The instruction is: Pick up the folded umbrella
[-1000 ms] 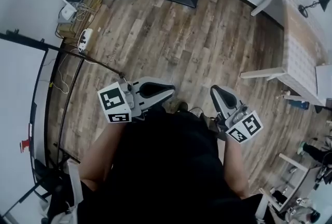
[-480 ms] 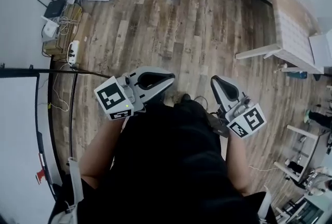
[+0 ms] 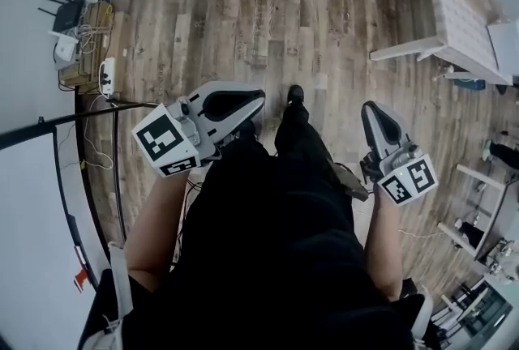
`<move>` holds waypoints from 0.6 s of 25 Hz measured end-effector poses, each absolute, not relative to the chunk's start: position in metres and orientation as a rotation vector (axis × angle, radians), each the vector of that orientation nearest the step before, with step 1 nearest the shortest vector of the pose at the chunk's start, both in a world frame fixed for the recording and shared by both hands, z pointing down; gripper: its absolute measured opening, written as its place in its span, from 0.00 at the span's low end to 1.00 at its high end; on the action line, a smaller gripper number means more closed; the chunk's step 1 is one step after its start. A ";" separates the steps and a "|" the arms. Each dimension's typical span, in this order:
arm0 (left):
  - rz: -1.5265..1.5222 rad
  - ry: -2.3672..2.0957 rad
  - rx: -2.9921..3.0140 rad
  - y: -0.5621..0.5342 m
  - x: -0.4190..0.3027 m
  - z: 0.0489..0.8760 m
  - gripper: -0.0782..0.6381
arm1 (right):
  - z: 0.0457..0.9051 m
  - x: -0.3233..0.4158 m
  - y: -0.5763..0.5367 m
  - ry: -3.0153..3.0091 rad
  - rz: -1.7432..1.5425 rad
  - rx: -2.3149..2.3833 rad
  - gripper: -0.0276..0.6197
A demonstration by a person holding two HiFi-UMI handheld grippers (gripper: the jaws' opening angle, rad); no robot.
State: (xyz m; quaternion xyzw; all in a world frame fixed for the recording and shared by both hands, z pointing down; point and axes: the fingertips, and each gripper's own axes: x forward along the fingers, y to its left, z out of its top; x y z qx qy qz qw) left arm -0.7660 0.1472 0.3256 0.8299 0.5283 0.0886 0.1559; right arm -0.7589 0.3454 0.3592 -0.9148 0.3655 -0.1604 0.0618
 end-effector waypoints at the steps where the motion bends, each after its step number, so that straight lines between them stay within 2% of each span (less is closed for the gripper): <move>1: 0.261 1.501 2.378 0.148 -0.763 0.326 0.12 | 0.360 -0.752 0.345 1.116 -0.487 -2.758 0.07; 8: 0.286 1.441 2.385 0.162 -0.735 0.323 0.12 | 0.363 -0.695 0.335 1.256 -0.474 -2.682 0.07; 15: 0.327 1.340 2.452 0.202 -0.651 0.320 0.12 | 0.364 -0.610 0.369 1.396 -0.477 -2.624 0.07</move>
